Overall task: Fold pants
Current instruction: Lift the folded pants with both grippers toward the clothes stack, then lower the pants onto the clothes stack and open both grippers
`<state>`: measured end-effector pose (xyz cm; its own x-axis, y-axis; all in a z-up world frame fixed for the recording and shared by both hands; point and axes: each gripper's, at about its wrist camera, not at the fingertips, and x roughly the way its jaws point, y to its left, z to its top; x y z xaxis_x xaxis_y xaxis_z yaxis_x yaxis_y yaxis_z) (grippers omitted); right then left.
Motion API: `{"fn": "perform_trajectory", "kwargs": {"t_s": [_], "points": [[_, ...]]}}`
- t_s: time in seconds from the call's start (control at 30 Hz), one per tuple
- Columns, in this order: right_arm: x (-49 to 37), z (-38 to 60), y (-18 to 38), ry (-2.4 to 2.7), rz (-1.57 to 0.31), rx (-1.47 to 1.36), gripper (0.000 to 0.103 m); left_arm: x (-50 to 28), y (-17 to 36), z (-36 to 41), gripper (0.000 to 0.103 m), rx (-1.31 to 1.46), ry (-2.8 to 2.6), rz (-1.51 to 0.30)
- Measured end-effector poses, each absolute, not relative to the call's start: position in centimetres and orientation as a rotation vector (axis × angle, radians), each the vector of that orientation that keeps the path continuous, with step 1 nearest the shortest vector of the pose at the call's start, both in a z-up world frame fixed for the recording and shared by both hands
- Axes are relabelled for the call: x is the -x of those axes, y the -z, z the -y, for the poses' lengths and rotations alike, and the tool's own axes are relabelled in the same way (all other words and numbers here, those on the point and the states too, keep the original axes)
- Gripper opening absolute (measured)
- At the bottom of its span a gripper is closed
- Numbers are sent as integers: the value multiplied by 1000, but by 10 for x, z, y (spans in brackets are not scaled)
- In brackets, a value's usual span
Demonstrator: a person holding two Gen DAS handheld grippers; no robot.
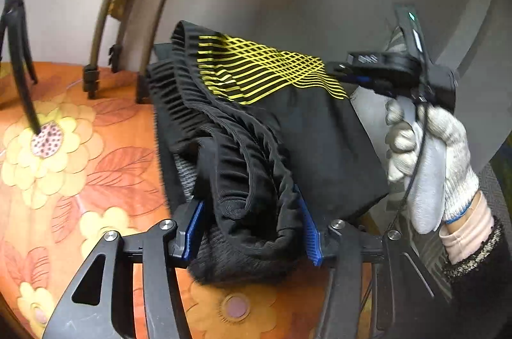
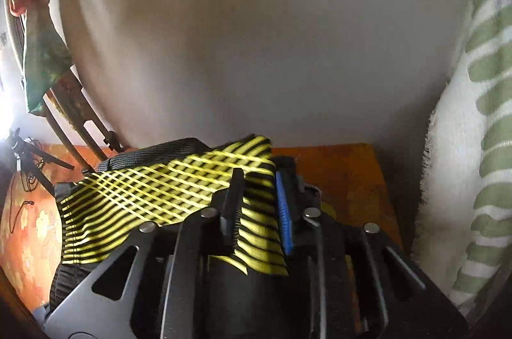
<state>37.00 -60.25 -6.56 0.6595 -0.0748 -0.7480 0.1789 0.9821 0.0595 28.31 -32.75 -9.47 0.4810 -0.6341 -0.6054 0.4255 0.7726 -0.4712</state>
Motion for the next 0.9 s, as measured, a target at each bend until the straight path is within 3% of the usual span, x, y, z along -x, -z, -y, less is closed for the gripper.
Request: {"fn": "perform_trajectory", "kwargs": {"t_s": [0.13, 0.5, 0.9], "points": [[-339, 620, 63, 147, -817, -190, 33, -280, 94, 306, 62, 258, 623, -865], [-250, 625, 82, 94, -824, -292, 36, -278, 72, 299, 62, 198, 541, -830], [-198, 605, 61, 111, -747, -270, 36, -252, 47, 264, 62, 118, 508, -808]]}}
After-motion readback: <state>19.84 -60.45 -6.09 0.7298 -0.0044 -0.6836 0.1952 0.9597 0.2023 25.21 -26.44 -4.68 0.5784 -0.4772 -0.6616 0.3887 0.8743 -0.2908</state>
